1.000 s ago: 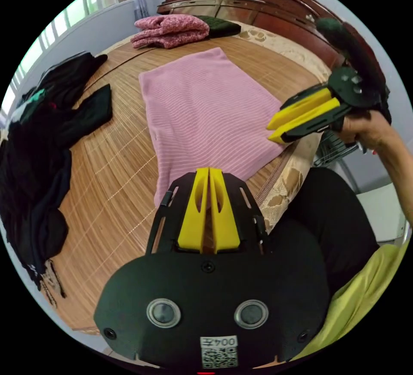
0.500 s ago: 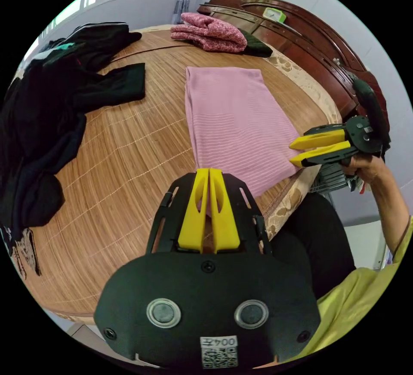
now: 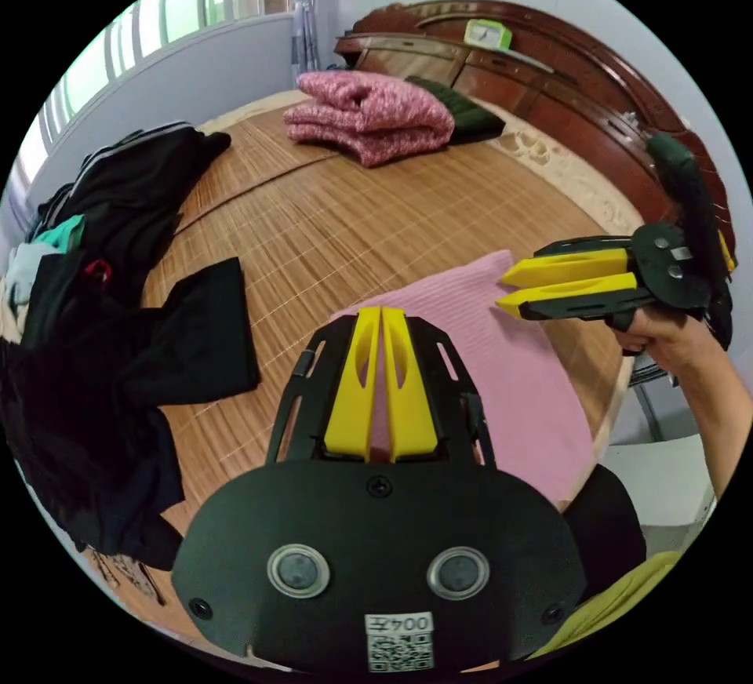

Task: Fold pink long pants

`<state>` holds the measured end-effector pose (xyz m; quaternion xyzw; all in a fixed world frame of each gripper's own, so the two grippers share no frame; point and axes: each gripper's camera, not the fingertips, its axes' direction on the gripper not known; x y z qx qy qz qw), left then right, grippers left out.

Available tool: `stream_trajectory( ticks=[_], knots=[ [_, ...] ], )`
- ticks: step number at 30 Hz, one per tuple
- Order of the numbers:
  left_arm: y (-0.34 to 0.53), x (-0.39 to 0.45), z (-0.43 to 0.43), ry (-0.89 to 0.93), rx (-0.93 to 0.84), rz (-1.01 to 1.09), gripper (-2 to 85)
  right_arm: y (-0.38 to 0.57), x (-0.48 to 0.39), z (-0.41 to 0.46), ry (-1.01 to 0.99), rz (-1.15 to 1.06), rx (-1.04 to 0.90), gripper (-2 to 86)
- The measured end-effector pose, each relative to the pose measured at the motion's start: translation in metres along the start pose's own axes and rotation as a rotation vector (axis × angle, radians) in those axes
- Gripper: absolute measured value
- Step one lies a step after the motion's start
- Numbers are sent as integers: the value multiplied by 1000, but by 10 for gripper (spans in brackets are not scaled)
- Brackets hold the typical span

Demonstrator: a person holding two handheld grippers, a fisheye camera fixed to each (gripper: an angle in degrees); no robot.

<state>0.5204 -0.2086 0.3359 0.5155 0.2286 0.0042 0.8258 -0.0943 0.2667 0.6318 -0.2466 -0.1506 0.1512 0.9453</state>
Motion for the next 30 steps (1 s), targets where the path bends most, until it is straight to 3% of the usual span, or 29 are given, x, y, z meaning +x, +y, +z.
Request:
stream_trajectory(
  ticks=[1,4,8,15,19,21,25,30],
  knots=[
    [-4,-2,27,6,-76,-3,3,-7,4,13,-28,37,-49,73],
    [0,-9,37,58,-41,-68,2,-14,13,18,-156,114,-27,67],
    [12,-2,10,50,-6,-22,2,-12,-16,-8,-48,43,-69,64],
    [151,46,-72,95,-15,98,3,25,-100,-18,-179,-112,-209,57],
    [211,72,-2,51,-206,166,2,32,-139,30,-93,-127,-337,38],
    [227,71,5,49,-101,158,2,32,-150,30,-74,-123,-291,34],
    [233,75,22,21,-130,137,3,33,-179,34,35,-216,-280,34],
    [249,82,44,-33,-132,173,3,38,-188,39,-11,-180,-258,35]
  ],
)
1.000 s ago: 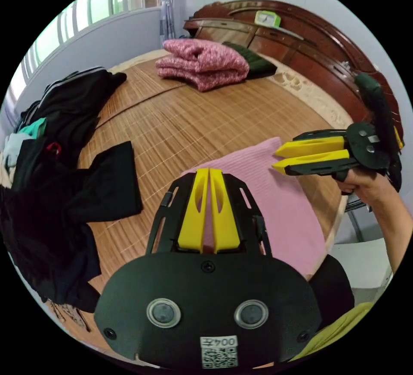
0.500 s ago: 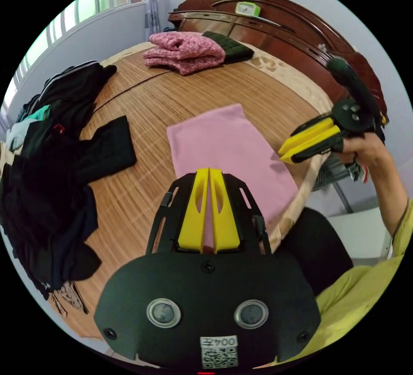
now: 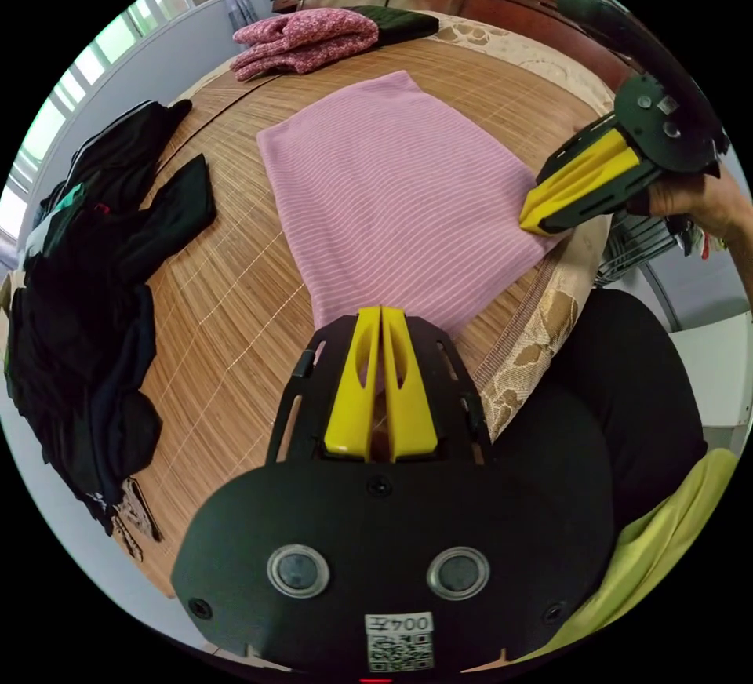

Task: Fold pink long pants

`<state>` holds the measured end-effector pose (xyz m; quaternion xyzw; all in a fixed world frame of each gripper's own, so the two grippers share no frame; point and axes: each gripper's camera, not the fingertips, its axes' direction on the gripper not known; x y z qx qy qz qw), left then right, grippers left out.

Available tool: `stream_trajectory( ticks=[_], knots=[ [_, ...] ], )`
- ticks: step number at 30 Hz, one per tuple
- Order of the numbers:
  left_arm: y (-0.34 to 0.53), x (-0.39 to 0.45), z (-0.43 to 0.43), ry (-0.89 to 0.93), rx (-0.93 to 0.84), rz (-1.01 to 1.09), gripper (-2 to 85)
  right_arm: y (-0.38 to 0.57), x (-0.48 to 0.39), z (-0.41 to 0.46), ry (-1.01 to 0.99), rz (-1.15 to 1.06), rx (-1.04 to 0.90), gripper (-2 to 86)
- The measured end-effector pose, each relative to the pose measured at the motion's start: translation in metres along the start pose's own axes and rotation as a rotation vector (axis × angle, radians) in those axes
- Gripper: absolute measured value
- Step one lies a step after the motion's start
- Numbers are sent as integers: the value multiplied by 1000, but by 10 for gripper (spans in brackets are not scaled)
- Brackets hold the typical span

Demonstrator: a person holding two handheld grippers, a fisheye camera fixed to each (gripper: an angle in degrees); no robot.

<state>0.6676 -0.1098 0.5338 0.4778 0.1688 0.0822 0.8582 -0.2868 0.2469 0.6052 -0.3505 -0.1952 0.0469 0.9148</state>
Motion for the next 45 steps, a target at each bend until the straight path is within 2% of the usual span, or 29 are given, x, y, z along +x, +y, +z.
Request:
stream_trajectory(
  ticks=[9,11,14,16,19,24,29,35,39,42,43,45],
  knots=[
    [40,-15,60,38,17,-27,18,14,-22,14,-22,99,3,37],
    [51,-23,69,75,22,-58,32,28,-28,13,-25,103,72,47],
    [85,-46,77,239,85,-168,93,66,-44,2,-28,72,321,124],
    [128,-72,98,534,152,-348,122,87,-59,5,37,29,410,150],
    [185,-90,144,865,249,-596,129,106,-87,24,164,-68,410,169],
    [230,-77,213,1054,283,-797,151,120,-102,53,320,-139,367,168],
    [245,-62,280,1180,251,-902,182,143,-95,81,438,-206,297,83],
    [258,-48,339,1225,294,-953,213,185,-60,64,191,-88,309,57],
    [257,-40,367,1279,350,-950,220,220,-52,69,127,-97,290,58],
    [257,-34,388,1278,303,-944,173,260,-36,78,125,-40,329,66],
    [258,-34,398,1271,258,-945,125,281,-23,78,88,14,383,78],
    [259,-35,406,1332,266,-918,115,318,9,76,-80,101,473,94]
  ],
)
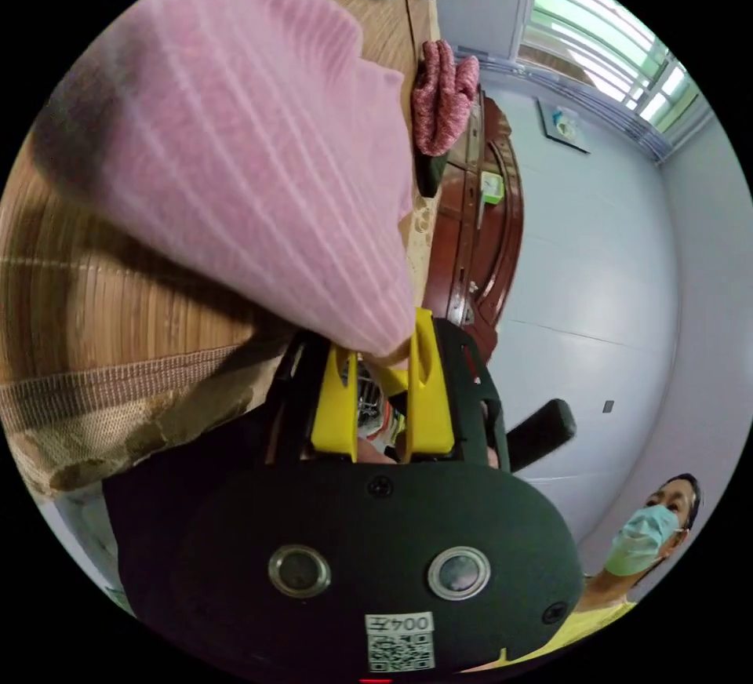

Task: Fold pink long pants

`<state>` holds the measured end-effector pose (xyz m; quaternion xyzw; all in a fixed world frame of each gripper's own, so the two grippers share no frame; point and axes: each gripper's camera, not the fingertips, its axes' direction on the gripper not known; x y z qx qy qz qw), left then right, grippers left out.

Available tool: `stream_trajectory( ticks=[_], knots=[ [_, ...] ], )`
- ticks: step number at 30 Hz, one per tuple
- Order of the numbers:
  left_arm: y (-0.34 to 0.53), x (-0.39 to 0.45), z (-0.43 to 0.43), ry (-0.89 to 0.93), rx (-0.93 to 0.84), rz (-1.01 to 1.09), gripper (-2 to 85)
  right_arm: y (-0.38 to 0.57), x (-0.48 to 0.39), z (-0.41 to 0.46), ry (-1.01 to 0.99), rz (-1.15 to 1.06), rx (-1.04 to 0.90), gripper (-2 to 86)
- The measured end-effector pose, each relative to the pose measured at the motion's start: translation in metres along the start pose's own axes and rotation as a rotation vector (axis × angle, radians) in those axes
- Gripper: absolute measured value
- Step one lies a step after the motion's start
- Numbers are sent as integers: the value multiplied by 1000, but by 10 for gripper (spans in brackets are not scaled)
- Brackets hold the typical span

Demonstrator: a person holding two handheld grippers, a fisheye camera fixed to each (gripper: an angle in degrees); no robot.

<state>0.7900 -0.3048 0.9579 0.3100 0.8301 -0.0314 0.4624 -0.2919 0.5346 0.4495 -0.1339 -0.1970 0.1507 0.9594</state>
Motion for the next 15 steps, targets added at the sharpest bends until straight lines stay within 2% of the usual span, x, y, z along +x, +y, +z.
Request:
stream_trajectory(
  ticks=[5,8,15],
  knots=[
    [-3,3,-7,16,-40,15,107,112,154,-14,-840,543,314,176],
    [-3,2,-15,62,-61,4,106,162,206,3,-994,752,321,244],
    [7,-15,-17,103,-122,-25,100,216,263,26,-1206,906,292,290]
  ],
)
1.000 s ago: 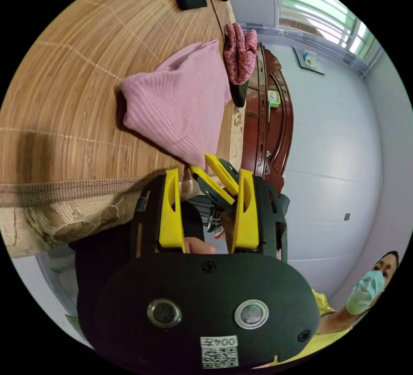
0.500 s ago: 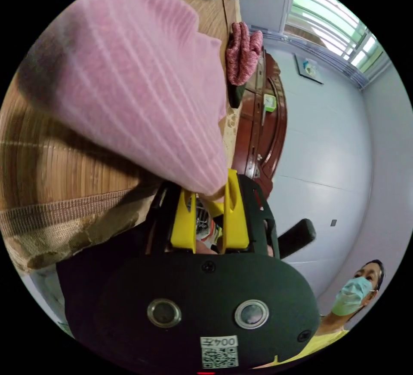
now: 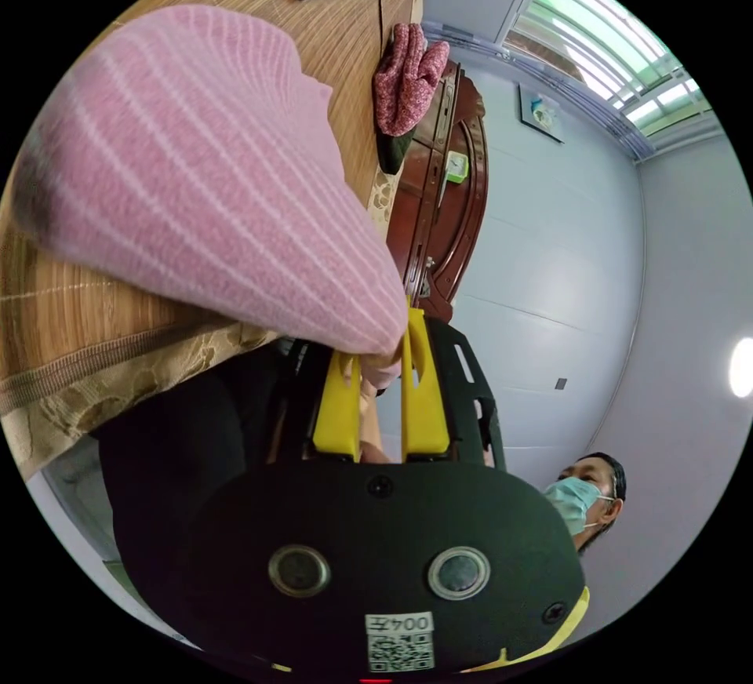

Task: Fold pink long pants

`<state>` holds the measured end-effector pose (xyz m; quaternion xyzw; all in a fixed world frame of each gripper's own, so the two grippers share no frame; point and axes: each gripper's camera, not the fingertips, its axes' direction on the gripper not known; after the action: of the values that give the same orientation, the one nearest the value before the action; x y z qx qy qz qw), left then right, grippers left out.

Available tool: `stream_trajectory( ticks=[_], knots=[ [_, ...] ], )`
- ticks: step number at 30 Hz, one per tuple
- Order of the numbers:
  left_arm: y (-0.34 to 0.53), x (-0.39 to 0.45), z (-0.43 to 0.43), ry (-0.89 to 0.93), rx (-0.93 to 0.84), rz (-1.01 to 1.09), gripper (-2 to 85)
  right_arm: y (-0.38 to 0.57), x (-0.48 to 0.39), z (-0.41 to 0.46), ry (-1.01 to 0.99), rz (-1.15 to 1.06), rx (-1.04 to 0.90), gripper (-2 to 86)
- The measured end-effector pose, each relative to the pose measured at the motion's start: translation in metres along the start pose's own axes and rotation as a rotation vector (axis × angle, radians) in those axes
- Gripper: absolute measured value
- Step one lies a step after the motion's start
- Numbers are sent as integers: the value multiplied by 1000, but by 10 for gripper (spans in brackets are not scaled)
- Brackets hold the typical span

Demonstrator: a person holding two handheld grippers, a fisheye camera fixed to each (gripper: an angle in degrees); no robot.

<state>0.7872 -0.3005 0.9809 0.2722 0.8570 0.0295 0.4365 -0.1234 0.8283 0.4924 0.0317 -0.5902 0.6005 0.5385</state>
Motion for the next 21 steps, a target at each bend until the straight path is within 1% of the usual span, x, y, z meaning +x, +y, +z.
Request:
stream_trajectory(
  ticks=[3,5,6,7,8,9,10,11,12,14,16,17,18,20,21],
  knots=[
    [8,-10,2,-5,-22,1,99,-4,15,-24,-53,42,-28,284],
    [13,-19,4,-12,-32,0,99,-1,20,-42,-3,32,-75,258],
    [16,-27,5,-16,-35,-10,99,0,20,-46,11,26,-88,240],
    [19,-36,6,-17,-36,-21,99,4,21,-56,43,6,-118,203],
    [20,-41,7,-16,-36,-25,99,9,20,-66,95,-18,-150,163],
    [23,-51,10,-6,-38,-32,99,13,20,-72,124,-26,-156,143],
    [25,-61,12,3,-40,-35,99,21,17,-86,189,-39,-155,100],
    [27,-65,14,4,-42,-36,100,30,11,-100,240,-72,-152,74],
    [29,-72,18,0,-48,-22,101,35,6,-107,266,-94,-146,70],
    [33,-76,25,21,-62,50,106,61,-26,-135,390,-232,-126,62],
    [39,-74,38,79,-84,177,116,86,-61,-156,500,-364,-118,60],
    [40,-73,43,93,-97,196,118,104,-85,-170,586,-445,-114,59],
    [43,-73,55,113,-123,222,122,114,-98,-178,629,-487,-108,59],
    [48,-71,75,108,-167,245,123,154,-142,-215,767,-627,-78,58],
    [51,-71,89,93,-191,244,120,163,-151,-227,788,-651,-70,58]
  ],
)
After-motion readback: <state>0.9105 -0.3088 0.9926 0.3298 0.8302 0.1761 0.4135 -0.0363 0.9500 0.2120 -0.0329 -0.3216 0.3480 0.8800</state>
